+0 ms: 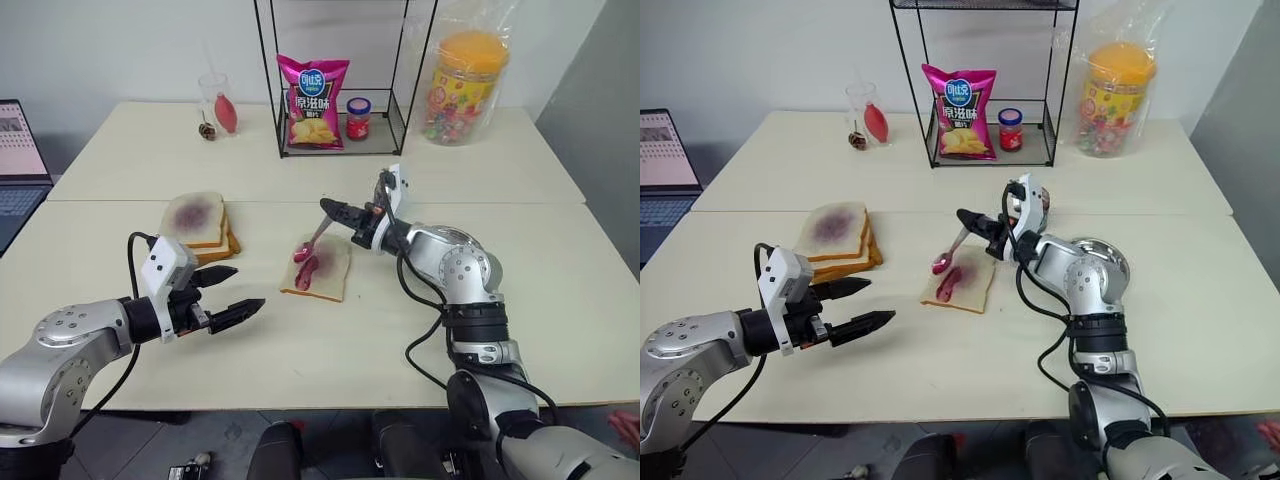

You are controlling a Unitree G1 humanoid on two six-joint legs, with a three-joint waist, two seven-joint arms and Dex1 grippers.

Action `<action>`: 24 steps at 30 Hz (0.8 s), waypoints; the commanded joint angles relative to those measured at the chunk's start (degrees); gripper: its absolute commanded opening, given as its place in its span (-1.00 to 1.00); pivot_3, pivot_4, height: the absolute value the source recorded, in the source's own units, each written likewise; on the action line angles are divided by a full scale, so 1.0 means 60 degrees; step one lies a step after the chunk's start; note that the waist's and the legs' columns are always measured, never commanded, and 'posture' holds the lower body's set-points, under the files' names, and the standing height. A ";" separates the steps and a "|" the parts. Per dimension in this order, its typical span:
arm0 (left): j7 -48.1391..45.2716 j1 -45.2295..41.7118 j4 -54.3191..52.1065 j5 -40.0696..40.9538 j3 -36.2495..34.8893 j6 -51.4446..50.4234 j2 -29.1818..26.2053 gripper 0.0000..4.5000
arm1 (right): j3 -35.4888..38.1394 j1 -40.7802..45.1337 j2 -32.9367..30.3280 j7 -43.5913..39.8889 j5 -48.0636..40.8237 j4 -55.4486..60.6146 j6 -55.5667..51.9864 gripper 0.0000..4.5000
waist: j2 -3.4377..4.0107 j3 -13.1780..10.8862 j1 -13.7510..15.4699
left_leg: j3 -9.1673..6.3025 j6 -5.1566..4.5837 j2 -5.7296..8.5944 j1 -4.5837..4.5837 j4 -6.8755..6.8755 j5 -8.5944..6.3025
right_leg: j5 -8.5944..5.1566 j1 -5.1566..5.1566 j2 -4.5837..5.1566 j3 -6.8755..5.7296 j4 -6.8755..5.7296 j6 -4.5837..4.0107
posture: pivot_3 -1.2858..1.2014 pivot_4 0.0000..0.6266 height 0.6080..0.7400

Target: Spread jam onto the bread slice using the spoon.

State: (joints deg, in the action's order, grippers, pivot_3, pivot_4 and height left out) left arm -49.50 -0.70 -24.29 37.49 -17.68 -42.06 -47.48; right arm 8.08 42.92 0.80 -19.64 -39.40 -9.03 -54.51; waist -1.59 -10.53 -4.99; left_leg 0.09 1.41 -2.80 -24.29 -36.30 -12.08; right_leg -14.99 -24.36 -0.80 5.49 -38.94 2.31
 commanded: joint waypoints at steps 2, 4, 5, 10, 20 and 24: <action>-0.0042 -0.0017 -0.0219 0.0018 -0.0101 0.0109 -0.0176 1.00 | -0.0407 -0.0134 0.0033 -0.0180 0.0236 0.0150 0.0303 -0.99 | 0.0000 0.0000 0.0000 | 0.0000 0.0000 0.0000 0.0000 0.0000 0.0000 | 0.0000 0.0000 0.0000 0.0000 0.0000 0.0000 | 0.03 -0.52 1.00; -0.0046 -0.0005 -0.0227 0.0018 -0.0112 0.0111 -0.0183 1.00 | -0.0458 -0.0149 0.0059 -0.0194 0.0339 0.0015 0.0458 -0.99 | 0.0000 0.0000 0.0001 | -0.0001 0.0000 -0.0001 0.0000 0.0000 0.0000 | 0.0000 -0.0001 -0.0001 -0.0001 -0.0001 0.0000 | 0.03 -0.52 1.00; -0.0047 -0.0005 -0.0220 0.0012 -0.0117 0.0119 -0.0185 1.00 | -0.0462 -0.0150 0.0083 -0.0187 0.0393 -0.0060 0.0534 -0.99 | 0.0000 0.0000 0.0001 | -0.0001 0.0000 -0.0001 0.0000 0.0000 0.0000 | 0.0000 -0.0001 -0.0001 -0.0001 -0.0001 0.0000 | 0.03 -0.52 1.00; -0.0038 -0.0023 -0.0214 -0.0019 -0.0082 0.0156 -0.0170 1.00 | -0.0464 -0.0112 0.0167 -0.0129 0.0615 -0.0378 0.0919 -0.99 | 0.0000 0.0000 0.0001 | 0.0001 0.0000 -0.0001 0.0000 0.0000 0.0000 | 0.0000 -0.0001 -0.0001 0.0001 0.0001 0.0000 | 0.03 -0.52 1.00; -0.0062 -0.0180 -0.0065 -0.0117 0.0053 0.0306 -0.0106 1.00 | -0.0283 0.0228 0.0036 0.0065 0.1485 -0.1032 0.2452 -0.99 | 0.0000 0.0000 0.0001 | -0.0001 0.0000 -0.0001 0.0000 0.0000 0.0000 | 0.0001 0.0000 -0.0001 0.0000 0.0000 -0.0001 | 0.03 -0.52 1.00; -0.0085 -0.0262 0.0017 -0.0146 0.0134 0.0374 -0.0093 1.00 | -0.0173 0.0427 -0.0136 0.0073 0.1670 -0.1199 0.2785 -0.99 | 0.0000 0.0000 0.0001 | -0.0002 0.0000 -0.0001 0.0000 0.0000 0.0000 | 0.0001 0.0000 -0.0001 -0.0001 0.0000 -0.0002 | 0.03 -0.52 1.00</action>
State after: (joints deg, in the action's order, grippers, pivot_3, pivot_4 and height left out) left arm -49.54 -1.49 -24.01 36.80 -16.62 -40.99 -47.49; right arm 5.76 43.67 0.71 -19.37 -30.02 -16.70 -40.01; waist -1.59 -10.53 -4.99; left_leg 0.08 1.41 -2.80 -24.29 -36.30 -12.08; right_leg -14.98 -24.36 -0.81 5.48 -38.94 2.30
